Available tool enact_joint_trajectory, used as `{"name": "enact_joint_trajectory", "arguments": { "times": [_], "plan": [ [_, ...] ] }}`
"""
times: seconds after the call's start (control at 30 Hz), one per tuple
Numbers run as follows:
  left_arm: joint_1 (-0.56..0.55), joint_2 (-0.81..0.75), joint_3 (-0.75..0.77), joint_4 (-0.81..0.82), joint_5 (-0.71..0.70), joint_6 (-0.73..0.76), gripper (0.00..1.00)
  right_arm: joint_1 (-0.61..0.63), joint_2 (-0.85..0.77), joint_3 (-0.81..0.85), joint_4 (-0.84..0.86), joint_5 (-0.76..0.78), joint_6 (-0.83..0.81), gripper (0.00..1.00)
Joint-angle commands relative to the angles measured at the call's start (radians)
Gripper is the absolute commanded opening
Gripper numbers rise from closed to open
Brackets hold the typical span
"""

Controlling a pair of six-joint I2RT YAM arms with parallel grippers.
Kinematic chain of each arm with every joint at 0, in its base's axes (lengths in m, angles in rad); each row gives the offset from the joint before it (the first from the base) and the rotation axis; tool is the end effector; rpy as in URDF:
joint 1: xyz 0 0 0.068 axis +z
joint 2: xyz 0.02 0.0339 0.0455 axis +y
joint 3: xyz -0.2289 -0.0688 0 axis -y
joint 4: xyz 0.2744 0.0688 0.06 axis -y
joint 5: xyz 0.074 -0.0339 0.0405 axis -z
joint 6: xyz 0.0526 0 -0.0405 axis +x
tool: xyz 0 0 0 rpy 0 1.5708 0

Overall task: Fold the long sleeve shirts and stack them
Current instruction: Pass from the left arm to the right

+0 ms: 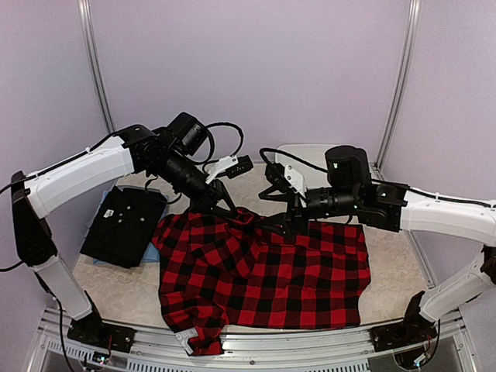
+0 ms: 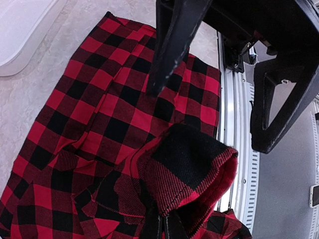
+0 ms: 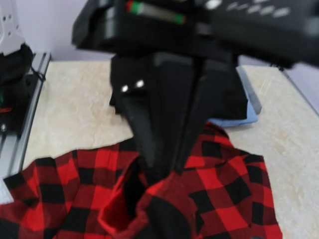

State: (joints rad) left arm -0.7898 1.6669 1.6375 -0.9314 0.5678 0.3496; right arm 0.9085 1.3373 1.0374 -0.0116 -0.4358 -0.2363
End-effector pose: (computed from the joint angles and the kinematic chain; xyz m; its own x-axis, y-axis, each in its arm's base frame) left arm 0.2515 -0.2939 0.2962 -0.2627 0.6753 -0.6892 0.9640 0.1527 -0.2179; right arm 0.2056 0.2997 0.2752 0.0420 -0.2913 -0.9557 -0.9794 0.1773 -0.0971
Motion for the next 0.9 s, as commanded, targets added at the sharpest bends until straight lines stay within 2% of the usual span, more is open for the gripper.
{"name": "enact_joint_trajectory", "arguments": {
  "times": [0.0, 0.37, 0.47, 0.63, 0.73, 0.87],
  "plan": [
    [0.014, 0.017, 0.021, 0.002, 0.093, 0.023, 0.00, 0.022, 0.039, 0.057, -0.059, 0.029, -0.052, 0.70],
    [0.020, 0.026, 0.008, 0.001, 0.111, 0.023, 0.00, 0.053, 0.123, 0.112, -0.119, 0.039, -0.075, 0.45],
    [0.021, 0.024, 0.003, 0.003, 0.109, 0.025, 0.00, 0.054, 0.125, 0.111, -0.127, 0.045, -0.079, 0.41],
    [0.023, 0.024, -0.003, 0.002, 0.109, 0.025, 0.00, 0.056, 0.106, 0.104, -0.139, 0.062, -0.088, 0.41],
    [0.024, 0.024, -0.006, 0.003, 0.110, 0.024, 0.00, 0.060, 0.098, 0.103, -0.142, 0.059, -0.087, 0.48],
    [0.026, 0.028, -0.011, 0.001, 0.111, 0.026, 0.00, 0.071, 0.093, 0.103, -0.149, 0.067, -0.095, 0.52]
  ]
}}
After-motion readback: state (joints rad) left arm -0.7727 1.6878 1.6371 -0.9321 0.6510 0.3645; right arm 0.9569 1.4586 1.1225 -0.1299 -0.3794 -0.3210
